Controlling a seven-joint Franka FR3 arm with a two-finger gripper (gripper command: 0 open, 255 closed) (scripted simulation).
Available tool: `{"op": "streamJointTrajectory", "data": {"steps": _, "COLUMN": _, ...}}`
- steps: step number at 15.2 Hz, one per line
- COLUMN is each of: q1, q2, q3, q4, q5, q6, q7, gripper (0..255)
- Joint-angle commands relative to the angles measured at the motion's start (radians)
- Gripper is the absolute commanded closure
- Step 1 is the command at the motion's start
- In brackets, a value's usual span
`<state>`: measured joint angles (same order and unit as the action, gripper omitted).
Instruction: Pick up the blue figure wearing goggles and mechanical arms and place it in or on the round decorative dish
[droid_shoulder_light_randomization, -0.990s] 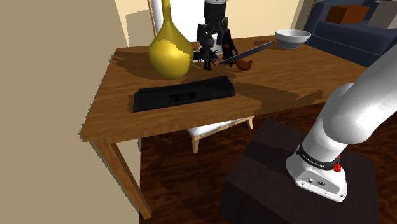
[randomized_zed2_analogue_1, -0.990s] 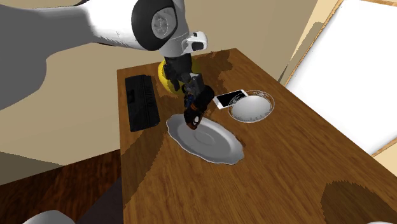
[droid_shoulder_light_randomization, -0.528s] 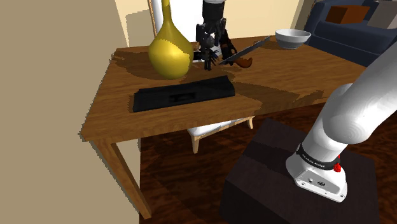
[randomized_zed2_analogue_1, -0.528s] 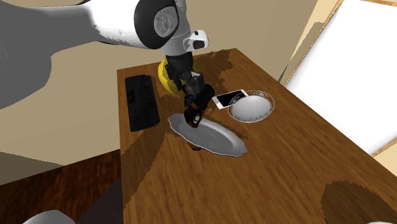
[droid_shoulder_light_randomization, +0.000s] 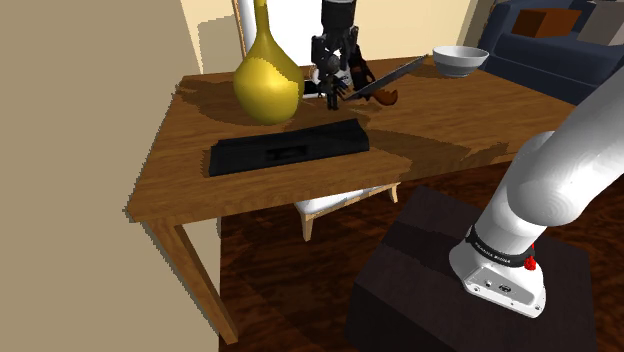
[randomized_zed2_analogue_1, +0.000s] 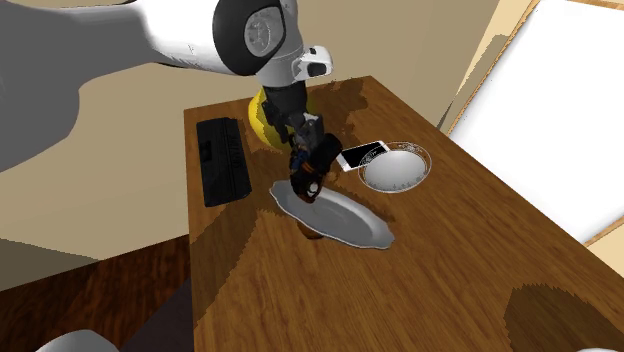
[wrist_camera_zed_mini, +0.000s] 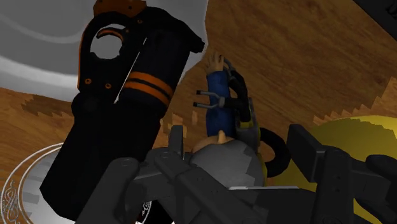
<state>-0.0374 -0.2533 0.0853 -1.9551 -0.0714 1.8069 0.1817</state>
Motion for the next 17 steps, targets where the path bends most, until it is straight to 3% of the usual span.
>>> {"op": "streamJointTrajectory", "data": {"steps": 1, "q1": 0.0, "q2": -0.001, "q3": 0.004, "q4": -0.042, "q5": 0.001, "q6": -0.039, "q7": 0.014, "gripper": 255}}
{"op": "streamJointTrajectory", "data": {"steps": 17, "q1": -0.003, "q2": 0.038, "q3": 0.007, "q4": 0.215, "q5": 0.0, "q6": -0.257, "q7": 0.0, "gripper": 255}}
